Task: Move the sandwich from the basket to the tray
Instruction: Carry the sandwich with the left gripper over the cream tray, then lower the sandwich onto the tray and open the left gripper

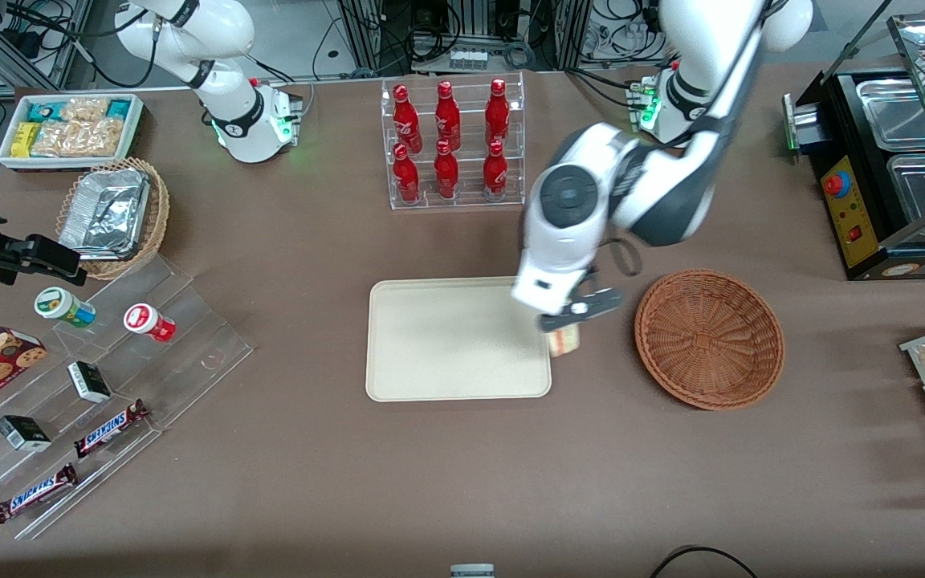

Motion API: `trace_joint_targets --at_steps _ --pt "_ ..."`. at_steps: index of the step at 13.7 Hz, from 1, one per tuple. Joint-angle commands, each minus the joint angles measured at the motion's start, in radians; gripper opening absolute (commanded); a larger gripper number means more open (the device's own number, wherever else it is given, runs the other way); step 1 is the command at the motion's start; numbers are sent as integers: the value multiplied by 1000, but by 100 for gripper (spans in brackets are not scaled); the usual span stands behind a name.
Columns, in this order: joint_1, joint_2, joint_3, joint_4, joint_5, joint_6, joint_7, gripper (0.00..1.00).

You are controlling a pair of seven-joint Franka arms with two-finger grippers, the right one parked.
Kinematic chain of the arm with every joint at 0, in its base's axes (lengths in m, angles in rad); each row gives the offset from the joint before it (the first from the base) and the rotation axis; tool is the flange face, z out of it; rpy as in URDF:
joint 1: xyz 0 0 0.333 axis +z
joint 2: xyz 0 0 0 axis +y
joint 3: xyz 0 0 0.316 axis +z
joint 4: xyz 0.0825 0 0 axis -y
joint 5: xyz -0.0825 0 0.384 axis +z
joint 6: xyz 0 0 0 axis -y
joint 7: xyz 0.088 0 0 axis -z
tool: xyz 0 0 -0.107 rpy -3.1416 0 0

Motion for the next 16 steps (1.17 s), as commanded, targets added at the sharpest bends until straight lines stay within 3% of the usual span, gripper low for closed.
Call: trace_joint_targets --at_steps 1,6,8,12,13,14,15,16 --pt "-90 150 16 157 45 7 -7 0" --pt "-170 282 19 176 107 231 -1 0" --pt "-180 322 20 196 150 245 -2 0" --pt "-185 376 20 229 152 271 -4 0" --pt "-185 378 20 229 150 271 1 27" --pt "-184 373 20 229 152 269 -4 79" --pt "-182 365 23 231 149 266 -10 99" --pt "-177 353 23 236 139 260 -12 99"
